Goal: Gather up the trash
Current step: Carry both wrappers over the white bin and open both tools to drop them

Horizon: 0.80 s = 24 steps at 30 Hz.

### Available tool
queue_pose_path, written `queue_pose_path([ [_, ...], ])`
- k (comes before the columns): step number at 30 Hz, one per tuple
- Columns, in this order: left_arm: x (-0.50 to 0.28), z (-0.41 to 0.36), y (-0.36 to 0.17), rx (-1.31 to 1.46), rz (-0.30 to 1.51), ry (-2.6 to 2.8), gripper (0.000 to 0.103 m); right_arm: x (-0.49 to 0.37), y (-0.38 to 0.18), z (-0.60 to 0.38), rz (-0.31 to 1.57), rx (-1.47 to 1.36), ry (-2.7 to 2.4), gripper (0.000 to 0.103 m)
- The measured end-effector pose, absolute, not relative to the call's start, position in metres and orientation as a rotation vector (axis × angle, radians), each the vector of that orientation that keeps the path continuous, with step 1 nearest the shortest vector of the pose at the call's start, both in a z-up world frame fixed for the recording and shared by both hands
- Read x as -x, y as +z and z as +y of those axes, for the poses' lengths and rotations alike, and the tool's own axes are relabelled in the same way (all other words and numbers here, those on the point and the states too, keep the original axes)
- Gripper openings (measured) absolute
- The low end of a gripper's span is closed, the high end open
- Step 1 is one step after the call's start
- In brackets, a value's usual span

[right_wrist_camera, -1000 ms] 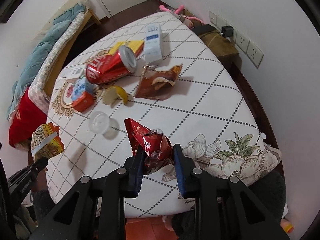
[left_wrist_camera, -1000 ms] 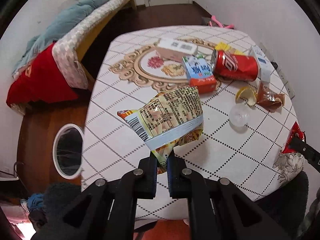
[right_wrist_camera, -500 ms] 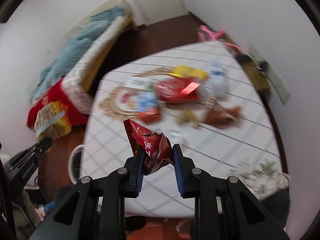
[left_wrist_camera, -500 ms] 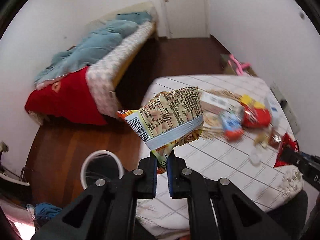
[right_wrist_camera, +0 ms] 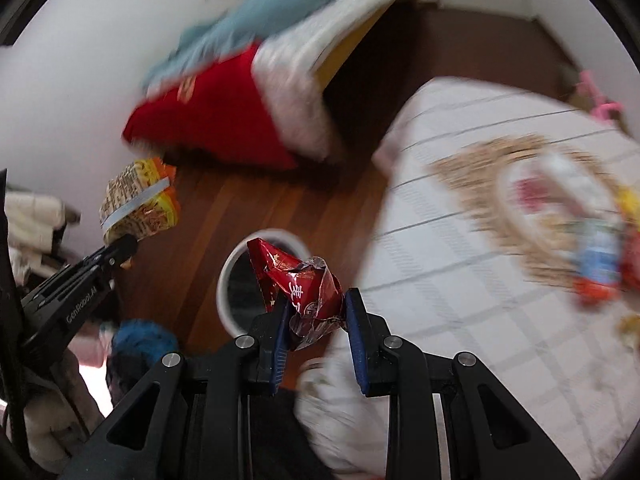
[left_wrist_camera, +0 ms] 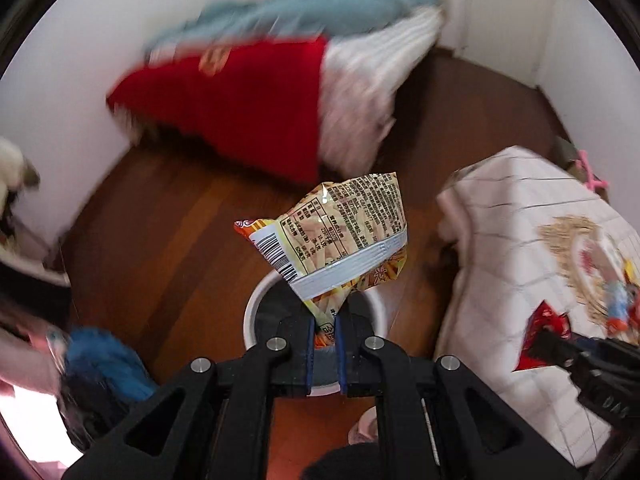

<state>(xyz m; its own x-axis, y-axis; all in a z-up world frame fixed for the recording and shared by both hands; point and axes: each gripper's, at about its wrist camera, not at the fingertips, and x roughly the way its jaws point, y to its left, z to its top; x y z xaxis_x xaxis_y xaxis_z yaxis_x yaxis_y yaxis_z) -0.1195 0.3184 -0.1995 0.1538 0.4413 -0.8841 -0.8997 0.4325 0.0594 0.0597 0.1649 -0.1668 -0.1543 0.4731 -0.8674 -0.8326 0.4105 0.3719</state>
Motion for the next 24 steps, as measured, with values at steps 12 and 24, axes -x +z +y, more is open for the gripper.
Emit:
queue_pose_path([
  [12, 0.167, 0.396, -0.346, 0.938, 1.165, 0.975, 0.042, 0.034, -0.343, 0.333, 1.525, 0.751, 1.168, 0.028],
  [24, 0.225, 0.383, -0.324, 0.953, 1.118, 1.194, 0.1, 0.034, -0.374, 0.342, 1.614, 0.72, 1.199, 0.103],
])
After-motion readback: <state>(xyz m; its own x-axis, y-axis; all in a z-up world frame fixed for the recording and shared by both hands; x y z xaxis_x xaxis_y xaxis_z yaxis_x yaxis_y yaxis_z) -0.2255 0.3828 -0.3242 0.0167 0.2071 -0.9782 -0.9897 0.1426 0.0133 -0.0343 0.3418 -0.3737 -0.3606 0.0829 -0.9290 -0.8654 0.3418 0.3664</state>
